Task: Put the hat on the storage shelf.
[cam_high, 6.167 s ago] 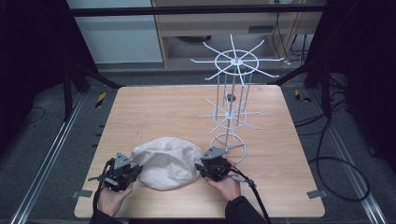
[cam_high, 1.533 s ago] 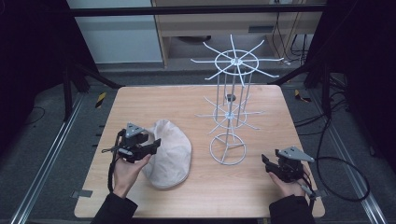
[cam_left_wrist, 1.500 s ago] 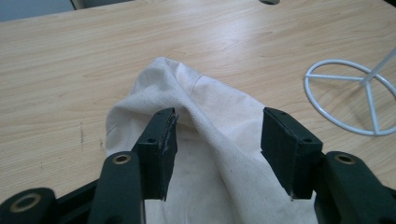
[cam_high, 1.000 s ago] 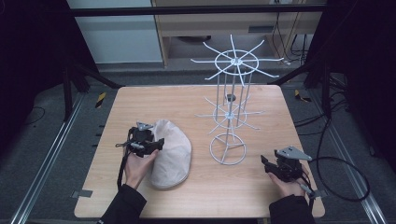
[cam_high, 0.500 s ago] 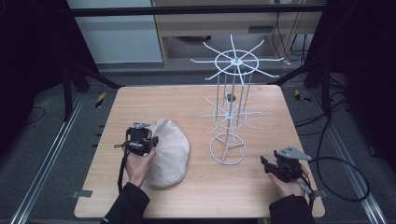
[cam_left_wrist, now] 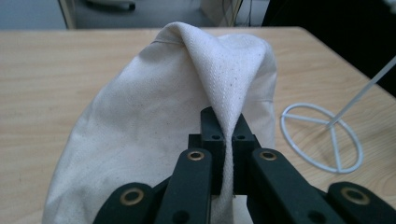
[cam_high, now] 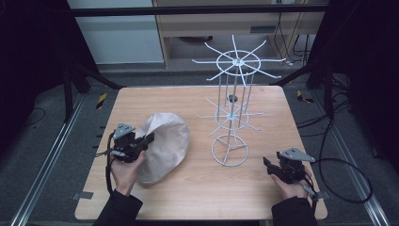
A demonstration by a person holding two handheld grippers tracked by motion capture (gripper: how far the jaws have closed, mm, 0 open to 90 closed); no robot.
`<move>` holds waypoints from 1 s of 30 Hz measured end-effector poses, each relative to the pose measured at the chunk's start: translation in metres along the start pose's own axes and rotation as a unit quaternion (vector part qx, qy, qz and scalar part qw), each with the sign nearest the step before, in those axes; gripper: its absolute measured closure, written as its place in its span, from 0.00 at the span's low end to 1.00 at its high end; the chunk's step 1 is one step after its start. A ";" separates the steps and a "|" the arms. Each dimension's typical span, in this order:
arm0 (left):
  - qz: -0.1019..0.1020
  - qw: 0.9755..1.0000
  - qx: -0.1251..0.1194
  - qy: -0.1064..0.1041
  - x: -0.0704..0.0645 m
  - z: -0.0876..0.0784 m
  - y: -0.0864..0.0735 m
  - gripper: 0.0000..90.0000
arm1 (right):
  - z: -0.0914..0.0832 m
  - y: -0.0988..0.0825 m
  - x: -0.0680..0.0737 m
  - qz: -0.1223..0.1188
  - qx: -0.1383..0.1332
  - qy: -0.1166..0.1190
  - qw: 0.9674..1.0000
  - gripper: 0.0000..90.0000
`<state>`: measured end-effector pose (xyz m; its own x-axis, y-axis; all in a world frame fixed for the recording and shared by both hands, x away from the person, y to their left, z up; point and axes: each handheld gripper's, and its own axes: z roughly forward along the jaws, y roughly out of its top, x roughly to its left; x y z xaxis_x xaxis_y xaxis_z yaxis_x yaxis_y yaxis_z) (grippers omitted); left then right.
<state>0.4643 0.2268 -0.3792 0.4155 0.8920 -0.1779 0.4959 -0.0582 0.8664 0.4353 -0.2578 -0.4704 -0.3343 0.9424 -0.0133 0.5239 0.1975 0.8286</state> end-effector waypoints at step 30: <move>0.024 0.971 -0.219 -0.089 -0.019 -0.093 0.033 0.98 | -0.001 -0.001 -0.002 -0.005 -0.011 -0.008 1.000 0.42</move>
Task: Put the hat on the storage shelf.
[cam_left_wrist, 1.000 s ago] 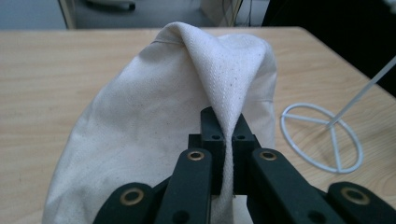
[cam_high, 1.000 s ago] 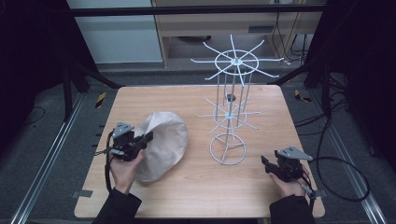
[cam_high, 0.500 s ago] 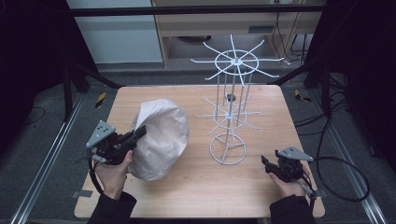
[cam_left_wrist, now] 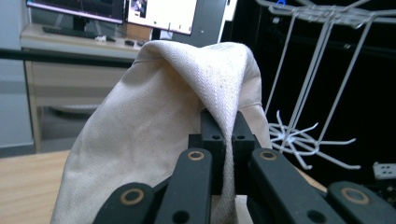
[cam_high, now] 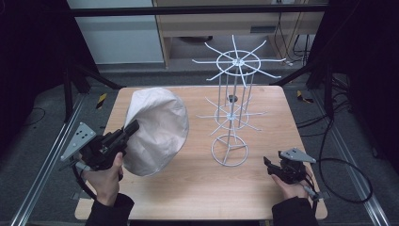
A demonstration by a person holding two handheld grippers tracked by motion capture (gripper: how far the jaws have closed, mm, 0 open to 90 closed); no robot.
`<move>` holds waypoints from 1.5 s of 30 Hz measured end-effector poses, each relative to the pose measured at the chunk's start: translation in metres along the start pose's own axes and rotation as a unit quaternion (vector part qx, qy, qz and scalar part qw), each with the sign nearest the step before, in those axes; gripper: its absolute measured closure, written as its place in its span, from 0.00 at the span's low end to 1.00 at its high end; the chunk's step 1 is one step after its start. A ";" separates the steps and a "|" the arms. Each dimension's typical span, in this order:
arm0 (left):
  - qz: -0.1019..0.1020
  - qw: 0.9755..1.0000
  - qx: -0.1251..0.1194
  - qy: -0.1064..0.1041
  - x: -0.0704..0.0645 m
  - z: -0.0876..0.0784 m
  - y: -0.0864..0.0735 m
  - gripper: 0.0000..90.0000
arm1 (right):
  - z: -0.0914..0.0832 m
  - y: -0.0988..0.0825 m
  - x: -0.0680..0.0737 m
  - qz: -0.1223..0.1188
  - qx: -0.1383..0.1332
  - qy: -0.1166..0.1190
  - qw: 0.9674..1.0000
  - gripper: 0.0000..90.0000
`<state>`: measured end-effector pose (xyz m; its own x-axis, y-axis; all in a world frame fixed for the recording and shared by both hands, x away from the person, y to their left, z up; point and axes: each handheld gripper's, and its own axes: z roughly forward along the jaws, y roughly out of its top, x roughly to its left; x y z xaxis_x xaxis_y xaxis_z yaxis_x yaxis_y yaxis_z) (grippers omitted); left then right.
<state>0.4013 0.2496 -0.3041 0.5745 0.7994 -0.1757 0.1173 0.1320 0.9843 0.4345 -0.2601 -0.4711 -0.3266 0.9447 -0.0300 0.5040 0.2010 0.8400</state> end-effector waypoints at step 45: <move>0.016 0.978 -0.154 -0.141 -0.073 0.008 0.093 0.98 | 0.000 -0.002 -0.004 0.000 -0.005 -0.008 1.000 0.42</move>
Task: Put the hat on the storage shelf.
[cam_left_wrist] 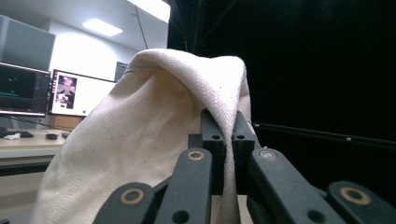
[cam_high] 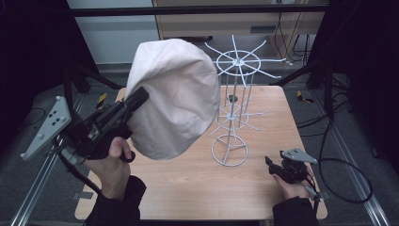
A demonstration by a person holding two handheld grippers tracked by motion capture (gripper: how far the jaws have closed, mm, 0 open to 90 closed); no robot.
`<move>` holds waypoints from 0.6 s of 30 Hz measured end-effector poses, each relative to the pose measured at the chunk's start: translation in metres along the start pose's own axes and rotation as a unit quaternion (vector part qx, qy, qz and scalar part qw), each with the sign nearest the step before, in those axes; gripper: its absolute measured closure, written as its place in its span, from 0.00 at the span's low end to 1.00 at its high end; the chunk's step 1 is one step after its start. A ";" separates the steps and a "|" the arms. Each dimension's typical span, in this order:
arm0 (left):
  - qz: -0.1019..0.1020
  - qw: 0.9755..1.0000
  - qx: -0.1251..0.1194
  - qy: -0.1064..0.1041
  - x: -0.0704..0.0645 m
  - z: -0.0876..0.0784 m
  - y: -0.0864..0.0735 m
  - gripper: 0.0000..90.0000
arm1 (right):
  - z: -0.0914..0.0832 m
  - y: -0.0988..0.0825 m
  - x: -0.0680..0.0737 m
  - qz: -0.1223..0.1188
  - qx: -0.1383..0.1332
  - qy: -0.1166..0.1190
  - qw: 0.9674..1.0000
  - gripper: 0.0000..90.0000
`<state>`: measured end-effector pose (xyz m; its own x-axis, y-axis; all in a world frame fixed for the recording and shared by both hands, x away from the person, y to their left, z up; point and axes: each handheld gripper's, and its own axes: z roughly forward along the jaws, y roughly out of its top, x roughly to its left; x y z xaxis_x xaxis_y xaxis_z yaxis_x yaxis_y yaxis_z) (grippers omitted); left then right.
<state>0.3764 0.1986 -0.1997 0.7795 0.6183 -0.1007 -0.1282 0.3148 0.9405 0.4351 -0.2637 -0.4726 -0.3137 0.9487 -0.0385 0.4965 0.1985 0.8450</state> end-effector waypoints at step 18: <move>-0.032 0.998 0.058 -0.003 0.010 0.032 -0.038 0.98 | 0.001 0.000 0.000 -0.005 0.001 0.001 1.000 0.42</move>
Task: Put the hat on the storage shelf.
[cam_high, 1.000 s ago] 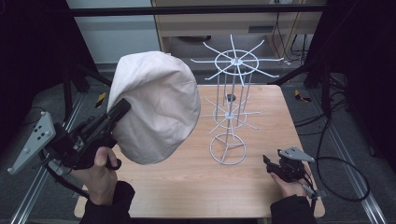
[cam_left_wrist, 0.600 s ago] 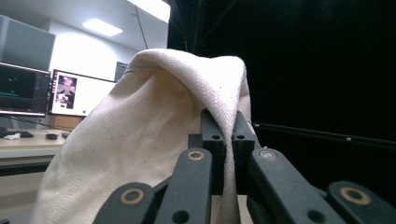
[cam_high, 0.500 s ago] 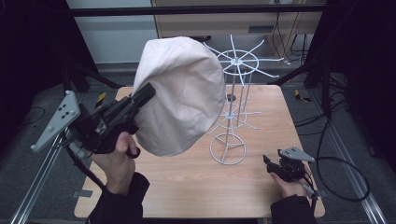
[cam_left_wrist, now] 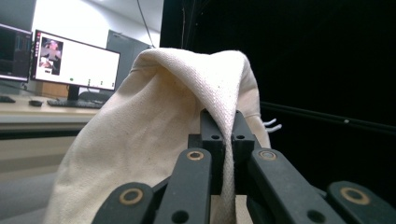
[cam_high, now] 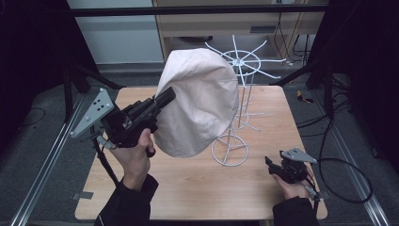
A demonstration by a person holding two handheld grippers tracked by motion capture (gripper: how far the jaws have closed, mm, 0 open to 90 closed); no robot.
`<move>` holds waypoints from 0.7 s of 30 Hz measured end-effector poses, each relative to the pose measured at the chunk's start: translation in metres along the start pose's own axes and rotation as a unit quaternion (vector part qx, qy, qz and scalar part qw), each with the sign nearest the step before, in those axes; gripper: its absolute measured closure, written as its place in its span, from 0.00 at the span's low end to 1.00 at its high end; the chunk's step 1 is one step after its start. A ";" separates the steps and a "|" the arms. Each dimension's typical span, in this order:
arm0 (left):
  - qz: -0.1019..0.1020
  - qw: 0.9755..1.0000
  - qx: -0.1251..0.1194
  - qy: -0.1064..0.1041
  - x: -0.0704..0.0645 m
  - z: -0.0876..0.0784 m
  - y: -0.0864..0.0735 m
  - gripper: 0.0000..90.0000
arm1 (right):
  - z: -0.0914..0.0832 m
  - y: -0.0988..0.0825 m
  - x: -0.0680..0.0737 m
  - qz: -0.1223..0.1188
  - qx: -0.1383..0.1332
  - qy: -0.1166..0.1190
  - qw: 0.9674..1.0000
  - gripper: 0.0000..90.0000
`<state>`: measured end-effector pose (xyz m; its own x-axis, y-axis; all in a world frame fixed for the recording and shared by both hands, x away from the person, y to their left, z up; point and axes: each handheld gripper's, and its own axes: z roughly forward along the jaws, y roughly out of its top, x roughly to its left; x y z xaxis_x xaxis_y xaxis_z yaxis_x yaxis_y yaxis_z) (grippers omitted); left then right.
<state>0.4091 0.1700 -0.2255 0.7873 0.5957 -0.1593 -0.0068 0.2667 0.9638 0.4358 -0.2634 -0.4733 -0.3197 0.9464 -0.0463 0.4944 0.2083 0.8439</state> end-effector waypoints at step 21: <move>0.000 0.995 0.096 0.024 0.026 -0.010 -0.047 0.96 | 0.001 -0.001 0.001 -0.003 0.004 -0.002 1.000 0.41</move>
<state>0.4237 0.1806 -0.2774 0.7563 0.6328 -0.1658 0.1152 0.1207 0.9860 0.4362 -0.2625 -0.4746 -0.3206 0.9457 -0.0535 0.4987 0.2165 0.8393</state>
